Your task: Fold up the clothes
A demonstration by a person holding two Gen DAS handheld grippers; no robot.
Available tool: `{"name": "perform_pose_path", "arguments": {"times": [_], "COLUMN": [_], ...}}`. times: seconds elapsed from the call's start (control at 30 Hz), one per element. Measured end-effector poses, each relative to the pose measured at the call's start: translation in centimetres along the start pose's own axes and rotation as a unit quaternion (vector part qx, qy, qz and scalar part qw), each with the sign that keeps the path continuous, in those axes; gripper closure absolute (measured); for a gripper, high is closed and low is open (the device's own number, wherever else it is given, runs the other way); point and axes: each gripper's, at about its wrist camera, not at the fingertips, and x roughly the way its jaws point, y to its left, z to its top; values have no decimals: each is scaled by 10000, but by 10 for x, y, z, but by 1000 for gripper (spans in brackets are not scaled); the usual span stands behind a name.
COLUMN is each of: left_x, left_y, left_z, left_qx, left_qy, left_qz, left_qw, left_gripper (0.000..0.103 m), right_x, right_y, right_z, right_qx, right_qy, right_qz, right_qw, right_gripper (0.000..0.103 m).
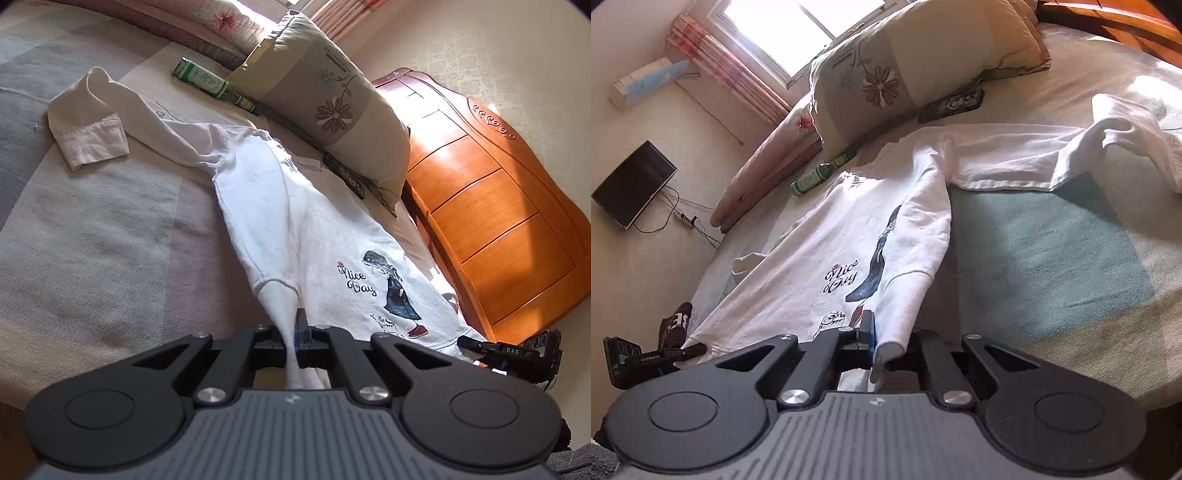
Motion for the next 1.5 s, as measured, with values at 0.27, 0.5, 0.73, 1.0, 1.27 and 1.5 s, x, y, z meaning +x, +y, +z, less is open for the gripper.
{"name": "perform_pose_path", "arguments": {"times": [0.27,0.5,0.73,1.0,1.27,1.5], "left_x": [-11,22,111,173,192,189], "left_y": [28,24,64,84,80,78], "left_z": [2,63,121,148,173,195], "left_qx": [-201,146,-768,-1241,-828,-287], "left_qy": [-28,-366,-286,-288,-541,-837], "left_qz": [531,394,43,-143,481,1296], "left_qw": [9984,9984,9966,9918,9939,9876], "left_gripper": [91,66,64,56,87,95], "right_x": [-9,1,55,102,133,133], "right_y": [-40,-52,-80,-100,-104,-113], "right_z": [-19,21,59,97,134,172], "right_qx": [661,913,1504,1806,1910,1213], "right_qy": [6,-485,-549,-888,-2041,-2260], "right_qz": [-326,-294,-265,-217,-1219,-2641], "right_qw": [9973,9942,9868,9793,9524,9298], "right_gripper": [75,42,30,19,44,86]}}
